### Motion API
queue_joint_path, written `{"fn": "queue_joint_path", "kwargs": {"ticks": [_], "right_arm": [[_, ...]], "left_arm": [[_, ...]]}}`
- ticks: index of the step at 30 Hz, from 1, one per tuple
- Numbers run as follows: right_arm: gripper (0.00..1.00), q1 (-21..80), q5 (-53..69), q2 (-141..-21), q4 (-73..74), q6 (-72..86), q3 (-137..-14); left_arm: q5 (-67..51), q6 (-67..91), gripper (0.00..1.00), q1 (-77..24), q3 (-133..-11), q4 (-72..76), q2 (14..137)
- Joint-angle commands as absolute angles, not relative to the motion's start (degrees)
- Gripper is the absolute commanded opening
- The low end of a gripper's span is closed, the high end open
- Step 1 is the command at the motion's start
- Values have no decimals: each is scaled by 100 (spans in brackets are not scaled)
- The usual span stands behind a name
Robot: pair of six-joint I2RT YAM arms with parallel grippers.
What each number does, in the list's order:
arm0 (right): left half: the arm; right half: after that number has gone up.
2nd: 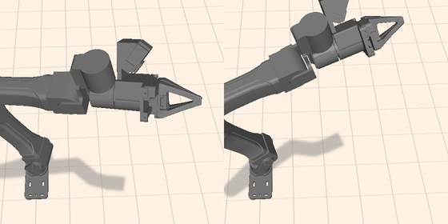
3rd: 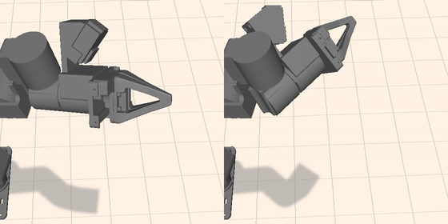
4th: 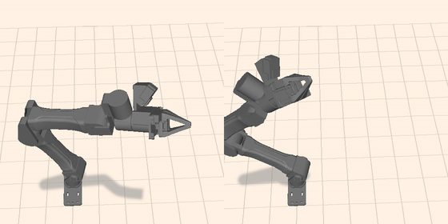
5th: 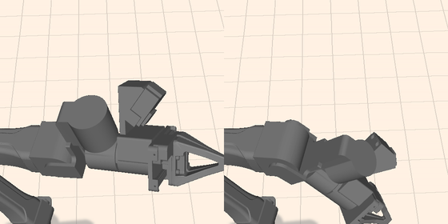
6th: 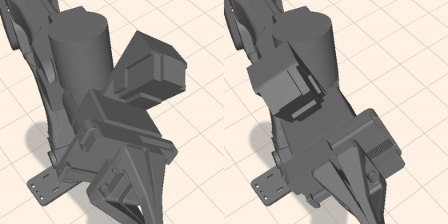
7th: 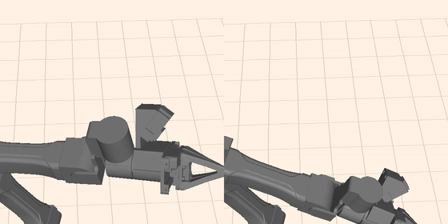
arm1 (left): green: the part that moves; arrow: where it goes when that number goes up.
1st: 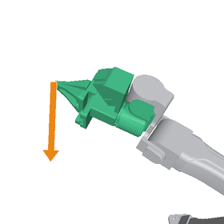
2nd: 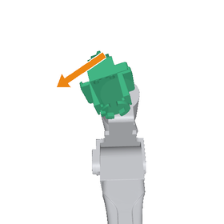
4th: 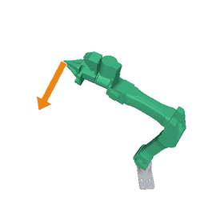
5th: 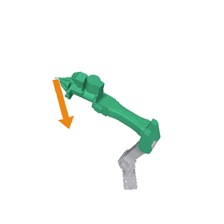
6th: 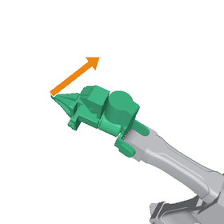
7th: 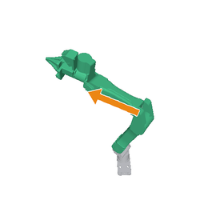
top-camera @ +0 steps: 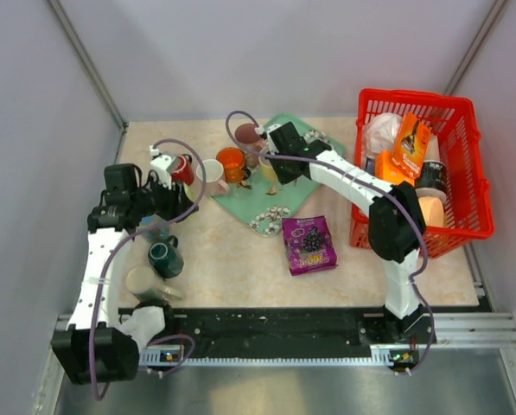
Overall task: Turn the mug right side up
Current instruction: Place the cup on the tray.
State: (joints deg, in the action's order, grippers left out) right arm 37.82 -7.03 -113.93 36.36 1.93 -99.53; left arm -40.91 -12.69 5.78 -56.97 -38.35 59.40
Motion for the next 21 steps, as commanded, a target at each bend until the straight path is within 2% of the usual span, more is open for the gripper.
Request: {"fn": "queue_joint_path", "kwargs": {"ticks": [1,9,21], "right_arm": [[0,3463,-923,-11583,3111,26,-10713],[0,3050,-1064,-12558,2874,-509,-11539],[0,3006,-642,-13447,2795,-545,-12507]], "left_arm": [[-4298,-2248,50,37,-5879,-4173,5949],[-3946,-2944,50,-834,-6292,-4570,6556],[-3876,-2900,50,-949,-6232,-4588,6557]]}}
